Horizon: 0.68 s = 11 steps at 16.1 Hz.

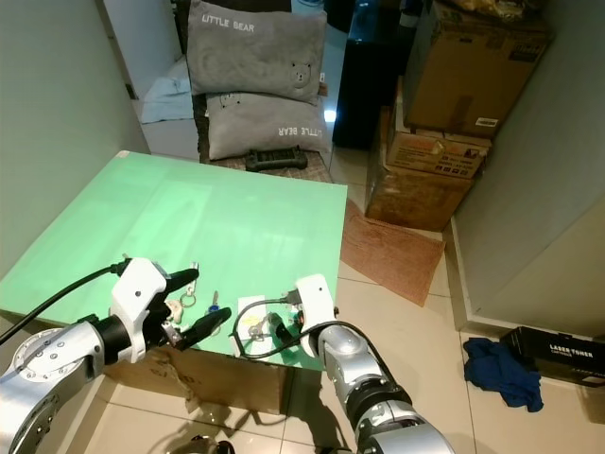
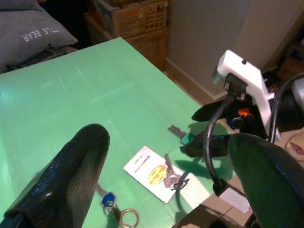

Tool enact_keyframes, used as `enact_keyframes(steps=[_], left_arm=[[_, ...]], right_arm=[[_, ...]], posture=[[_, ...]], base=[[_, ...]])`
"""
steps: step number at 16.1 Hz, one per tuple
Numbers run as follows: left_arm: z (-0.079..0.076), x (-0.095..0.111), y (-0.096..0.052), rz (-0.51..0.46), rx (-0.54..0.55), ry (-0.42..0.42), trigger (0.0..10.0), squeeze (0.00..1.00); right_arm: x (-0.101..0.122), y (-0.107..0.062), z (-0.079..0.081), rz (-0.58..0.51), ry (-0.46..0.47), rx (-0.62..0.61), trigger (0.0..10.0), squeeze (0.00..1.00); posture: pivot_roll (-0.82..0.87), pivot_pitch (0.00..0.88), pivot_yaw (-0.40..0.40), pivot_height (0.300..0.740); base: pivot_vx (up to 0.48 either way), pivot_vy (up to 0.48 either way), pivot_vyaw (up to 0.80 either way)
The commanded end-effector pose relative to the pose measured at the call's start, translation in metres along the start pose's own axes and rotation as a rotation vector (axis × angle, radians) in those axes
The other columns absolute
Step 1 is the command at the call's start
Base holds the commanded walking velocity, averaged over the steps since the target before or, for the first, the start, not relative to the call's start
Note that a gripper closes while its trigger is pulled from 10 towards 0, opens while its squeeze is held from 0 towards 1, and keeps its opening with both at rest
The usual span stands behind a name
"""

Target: Hang keys on a hook

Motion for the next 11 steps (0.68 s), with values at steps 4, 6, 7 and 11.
enact_keyframes(steps=[4, 6, 7, 11], left_arm=[[-0.002, -0.005, 0.0, 0.037, -0.022, 0.006, 10.0, 0.0], [-0.004, -0.008, 0.003, 0.043, -0.033, 0.011, 10.0, 0.0], [-0.006, -0.009, 0.004, 0.045, -0.037, 0.014, 10.0, 0.0], [-0.007, -0.009, 0.006, 0.048, -0.04, 0.017, 10.0, 0.0]], right_arm=[[0.0, 0.0, 0.005, 0.015, 0.004, -0.002, 10.0, 0.0], [-0.002, 0.001, 0.012, 0.035, -0.024, 0.018, 10.0, 0.0], [-0.004, 0.001, 0.011, 0.045, -0.028, 0.014, 10.0, 0.0], [-0.006, 0.0, 0.01, 0.062, -0.027, 0.013, 10.0, 0.0]], posture=[[0.18, 0.108, -0.016, 0.74], [0.17, 0.108, -0.016, 0.74], [0.17, 0.108, -0.017, 0.74], [0.17, 0.108, -0.02, 0.74]], base=[[0.0, 0.0, 0.0], [0.0, 0.0, 0.0], [0.0, 0.0, 0.0], [0.0, 0.0, 0.0]])
Point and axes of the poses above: a point about 5 cm out from each wrist's last joint towards the gripper, its own y axis pointing out of the wrist towards the gripper, its own x axis along the axis of the wrist's last joint, z = x × y, the point moved 1 cm from there along y, pointing out of the wrist towards the gripper, and after that the axes turned 13 degrees about -y, right-handed, at the moved point
